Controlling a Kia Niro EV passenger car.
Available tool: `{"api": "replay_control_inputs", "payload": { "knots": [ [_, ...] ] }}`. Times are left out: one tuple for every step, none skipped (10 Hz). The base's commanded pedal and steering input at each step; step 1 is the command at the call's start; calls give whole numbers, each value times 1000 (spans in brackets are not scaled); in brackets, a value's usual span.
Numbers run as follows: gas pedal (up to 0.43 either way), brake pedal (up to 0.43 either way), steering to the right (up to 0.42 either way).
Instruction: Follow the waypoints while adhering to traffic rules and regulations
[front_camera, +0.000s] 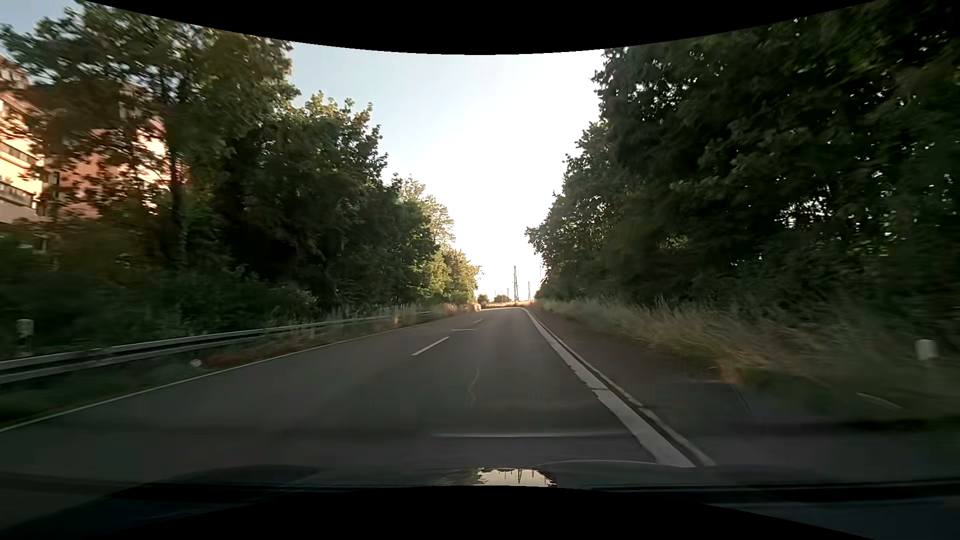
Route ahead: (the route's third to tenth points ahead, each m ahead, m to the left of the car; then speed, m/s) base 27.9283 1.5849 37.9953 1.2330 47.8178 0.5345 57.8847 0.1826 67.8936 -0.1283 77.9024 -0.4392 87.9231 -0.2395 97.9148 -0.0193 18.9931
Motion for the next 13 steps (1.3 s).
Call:
{"api": "replay_control_inputs", "payload": {
  "knots": [
    [240, 0, 13],
    [240, 0, 12],
    [240, 0, 12],
    [240, 0, 11],
    [240, 0, 10],
    [240, 0, 9],
    [240, 0, 8],
    [240, 0, 7],
    [240, 0, 6],
    [240, 0, 6],
    [240, 0, 6],
    [240, 0, 5],
    [240, 0, 4]
  ]
}}
